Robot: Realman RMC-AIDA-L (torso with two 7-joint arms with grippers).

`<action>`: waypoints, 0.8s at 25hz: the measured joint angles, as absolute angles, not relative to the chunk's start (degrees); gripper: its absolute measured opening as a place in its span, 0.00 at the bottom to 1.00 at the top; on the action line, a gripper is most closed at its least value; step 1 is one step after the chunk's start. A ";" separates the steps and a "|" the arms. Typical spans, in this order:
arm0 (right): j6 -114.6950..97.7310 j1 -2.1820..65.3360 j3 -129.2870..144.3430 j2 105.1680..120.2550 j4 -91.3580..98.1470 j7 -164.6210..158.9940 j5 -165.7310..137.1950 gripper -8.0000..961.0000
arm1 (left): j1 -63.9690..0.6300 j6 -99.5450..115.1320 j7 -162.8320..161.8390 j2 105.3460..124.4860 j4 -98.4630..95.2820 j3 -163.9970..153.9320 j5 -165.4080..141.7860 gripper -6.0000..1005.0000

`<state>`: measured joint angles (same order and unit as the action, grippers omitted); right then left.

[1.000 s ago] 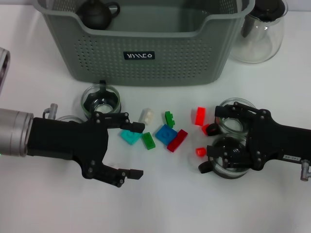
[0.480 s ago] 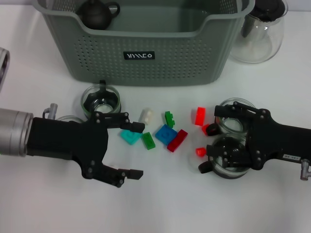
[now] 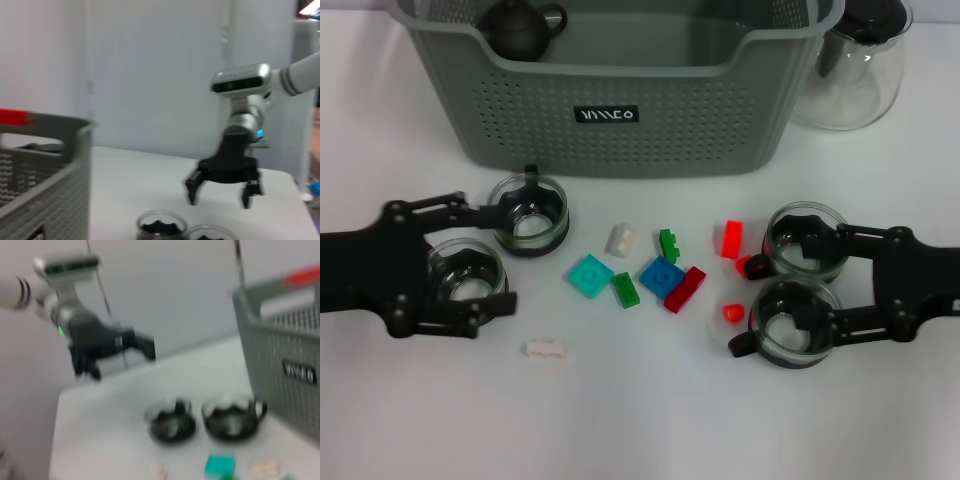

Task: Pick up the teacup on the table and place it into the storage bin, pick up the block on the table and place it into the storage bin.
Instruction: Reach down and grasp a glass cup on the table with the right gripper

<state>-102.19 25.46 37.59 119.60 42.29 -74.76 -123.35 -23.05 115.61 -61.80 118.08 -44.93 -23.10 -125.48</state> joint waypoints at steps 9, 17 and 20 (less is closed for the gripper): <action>-113.17 37.08 48.84 119.74 67.64 -104.50 -137.77 0.95 | -22.47 115.23 -61.42 118.67 -44.24 -20.40 -125.67 0.90; -108.77 44.57 61.41 120.34 70.42 -114.51 -147.40 0.92 | -21.79 115.14 -60.03 119.35 -42.90 -19.98 -125.45 0.90; -106.03 44.91 66.44 120.32 70.71 -117.46 -147.53 0.87 | -21.46 115.13 -59.94 119.44 -42.85 -19.90 -125.45 0.90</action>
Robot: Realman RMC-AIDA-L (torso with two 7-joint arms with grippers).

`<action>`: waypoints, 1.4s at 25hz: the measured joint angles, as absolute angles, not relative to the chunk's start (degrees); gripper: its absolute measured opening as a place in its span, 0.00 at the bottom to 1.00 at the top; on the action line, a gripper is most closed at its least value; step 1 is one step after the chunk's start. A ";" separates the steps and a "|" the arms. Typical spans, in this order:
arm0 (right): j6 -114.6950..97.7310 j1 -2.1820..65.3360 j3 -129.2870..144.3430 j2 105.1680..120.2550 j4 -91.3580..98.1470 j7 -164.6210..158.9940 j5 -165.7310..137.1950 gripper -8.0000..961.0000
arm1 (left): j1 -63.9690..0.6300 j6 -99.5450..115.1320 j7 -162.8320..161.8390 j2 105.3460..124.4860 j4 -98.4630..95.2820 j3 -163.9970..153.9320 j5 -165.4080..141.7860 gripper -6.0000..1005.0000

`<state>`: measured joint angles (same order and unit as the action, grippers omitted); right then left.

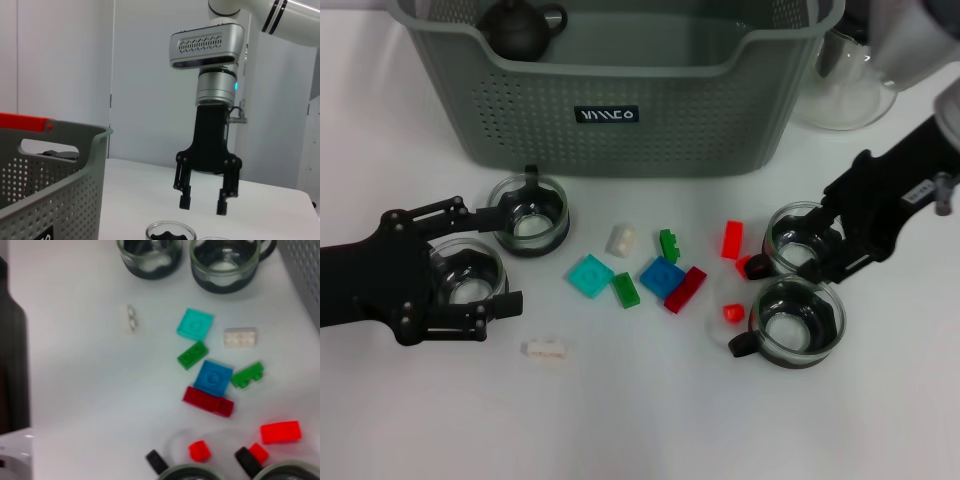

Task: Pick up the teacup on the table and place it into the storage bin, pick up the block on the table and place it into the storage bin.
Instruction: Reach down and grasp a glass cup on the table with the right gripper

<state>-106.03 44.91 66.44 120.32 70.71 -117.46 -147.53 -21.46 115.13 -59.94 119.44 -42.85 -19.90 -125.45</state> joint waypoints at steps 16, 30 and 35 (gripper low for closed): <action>-98.98 42.66 73.65 120.00 70.75 -124.55 -148.17 0.62 | -21.64 113.86 -59.12 119.53 -42.80 -19.97 -125.51 0.90; -94.14 42.47 73.88 120.24 67.75 -128.26 -147.99 0.62 | -21.71 113.63 -58.37 119.53 -42.80 -19.85 -125.51 0.90; -94.81 41.93 74.20 120.28 67.47 -125.45 -146.32 0.62 | -21.71 113.63 -58.36 119.53 -42.80 -19.89 -125.51 0.90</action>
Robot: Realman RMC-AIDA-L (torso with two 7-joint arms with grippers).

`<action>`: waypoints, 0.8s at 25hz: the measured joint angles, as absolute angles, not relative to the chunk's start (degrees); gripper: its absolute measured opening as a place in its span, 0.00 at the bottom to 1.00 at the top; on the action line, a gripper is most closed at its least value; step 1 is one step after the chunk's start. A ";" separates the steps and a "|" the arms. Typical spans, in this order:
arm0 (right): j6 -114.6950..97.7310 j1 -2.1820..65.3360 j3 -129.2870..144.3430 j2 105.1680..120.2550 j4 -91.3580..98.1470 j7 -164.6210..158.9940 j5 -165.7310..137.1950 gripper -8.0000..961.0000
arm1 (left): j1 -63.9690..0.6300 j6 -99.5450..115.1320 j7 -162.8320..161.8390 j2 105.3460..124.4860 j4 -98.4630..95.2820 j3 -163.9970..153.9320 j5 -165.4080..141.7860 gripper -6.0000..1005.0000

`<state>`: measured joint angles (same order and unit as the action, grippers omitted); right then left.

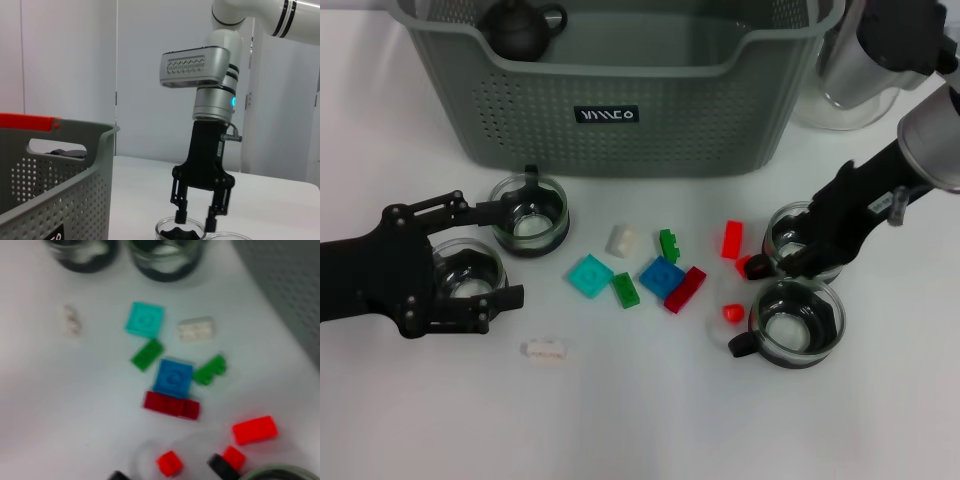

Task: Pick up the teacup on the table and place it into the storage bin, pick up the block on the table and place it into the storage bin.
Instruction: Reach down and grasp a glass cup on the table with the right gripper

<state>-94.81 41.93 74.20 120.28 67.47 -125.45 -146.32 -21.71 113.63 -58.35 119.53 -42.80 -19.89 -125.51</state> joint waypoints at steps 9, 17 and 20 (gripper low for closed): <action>-104.15 41.62 73.76 120.18 67.83 -120.81 -141.34 0.62 | -21.65 113.64 -58.35 119.59 -42.78 -20.13 -125.51 0.90; -106.67 41.55 74.75 120.33 66.84 -120.98 -140.58 0.62 | -21.74 113.64 -58.36 119.62 -42.71 -20.29 -125.51 0.90; -105.14 41.57 76.25 120.33 64.88 -121.19 -140.54 0.62 | -21.73 113.63 -58.36 119.62 -42.68 -20.34 -125.51 0.90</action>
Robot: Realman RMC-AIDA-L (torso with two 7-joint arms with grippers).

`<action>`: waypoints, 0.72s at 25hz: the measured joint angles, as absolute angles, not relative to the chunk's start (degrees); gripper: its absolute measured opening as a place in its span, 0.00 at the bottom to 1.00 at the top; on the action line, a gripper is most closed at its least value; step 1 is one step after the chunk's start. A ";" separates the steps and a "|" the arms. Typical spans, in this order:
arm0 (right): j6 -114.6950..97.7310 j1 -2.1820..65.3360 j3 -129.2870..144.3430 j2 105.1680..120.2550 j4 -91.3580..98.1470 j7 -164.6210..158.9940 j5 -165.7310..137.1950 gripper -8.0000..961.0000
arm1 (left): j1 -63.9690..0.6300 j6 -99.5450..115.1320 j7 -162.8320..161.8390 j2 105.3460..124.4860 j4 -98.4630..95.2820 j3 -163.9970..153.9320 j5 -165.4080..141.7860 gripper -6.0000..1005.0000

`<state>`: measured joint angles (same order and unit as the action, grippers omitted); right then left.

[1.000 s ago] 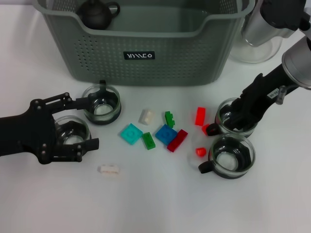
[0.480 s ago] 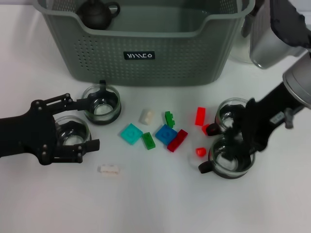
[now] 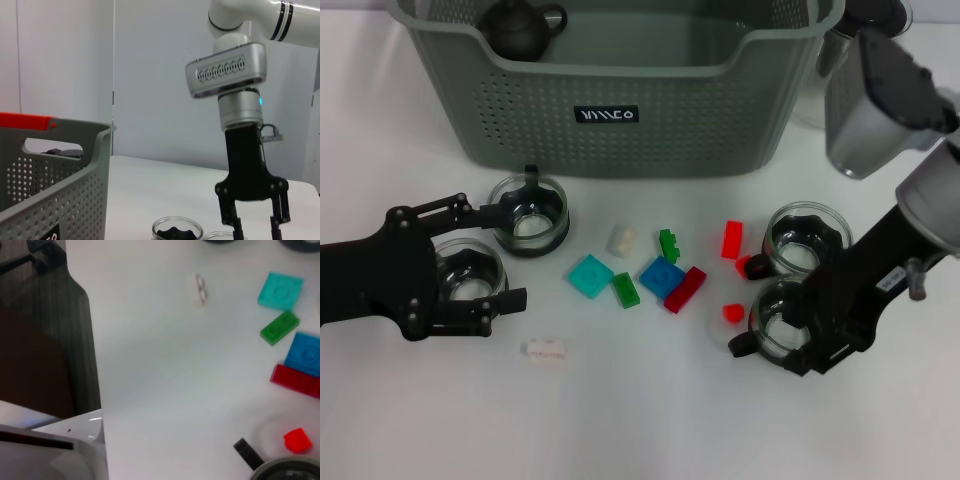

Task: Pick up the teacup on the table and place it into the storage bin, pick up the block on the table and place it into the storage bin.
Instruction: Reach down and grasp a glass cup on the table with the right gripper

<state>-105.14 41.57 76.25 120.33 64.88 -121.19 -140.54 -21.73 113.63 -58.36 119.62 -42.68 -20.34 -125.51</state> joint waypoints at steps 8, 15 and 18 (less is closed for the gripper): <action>-100.36 41.64 78.95 120.32 60.06 -121.47 -140.65 0.62 | -21.74 113.11 -58.36 119.64 -42.12 -20.31 -125.55 0.90; -96.32 41.55 83.02 120.51 56.72 -121.66 -140.42 0.62 | -21.93 112.93 -58.29 119.75 -41.78 -20.34 -125.74 0.90; -95.16 41.52 83.99 120.63 56.07 -122.01 -140.35 0.58 | -22.14 112.93 -58.26 119.80 -41.55 -20.38 -125.86 0.90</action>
<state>-95.16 41.52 83.99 120.63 56.07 -122.01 -140.35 -22.14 112.93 -58.26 119.80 -41.55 -20.38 -125.86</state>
